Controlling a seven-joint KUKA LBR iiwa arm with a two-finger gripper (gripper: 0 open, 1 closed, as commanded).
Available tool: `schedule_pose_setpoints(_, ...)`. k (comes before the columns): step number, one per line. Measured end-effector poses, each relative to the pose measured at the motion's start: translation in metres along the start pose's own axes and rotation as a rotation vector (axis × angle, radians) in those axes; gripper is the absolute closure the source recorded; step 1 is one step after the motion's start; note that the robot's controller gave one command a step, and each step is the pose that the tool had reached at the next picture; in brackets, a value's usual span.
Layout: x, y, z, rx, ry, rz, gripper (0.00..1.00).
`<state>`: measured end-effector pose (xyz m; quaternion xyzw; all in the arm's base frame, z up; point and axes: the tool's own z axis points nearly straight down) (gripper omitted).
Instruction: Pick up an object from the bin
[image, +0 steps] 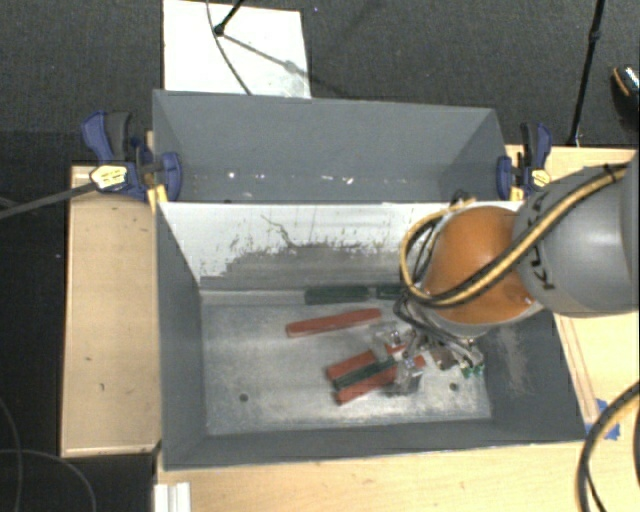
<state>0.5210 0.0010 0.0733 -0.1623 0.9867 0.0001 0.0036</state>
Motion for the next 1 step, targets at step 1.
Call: schedule_pose_setpoints(1,0.0137,-0.0069,-0.1293,0.002,-0.002,-0.095,1.0)
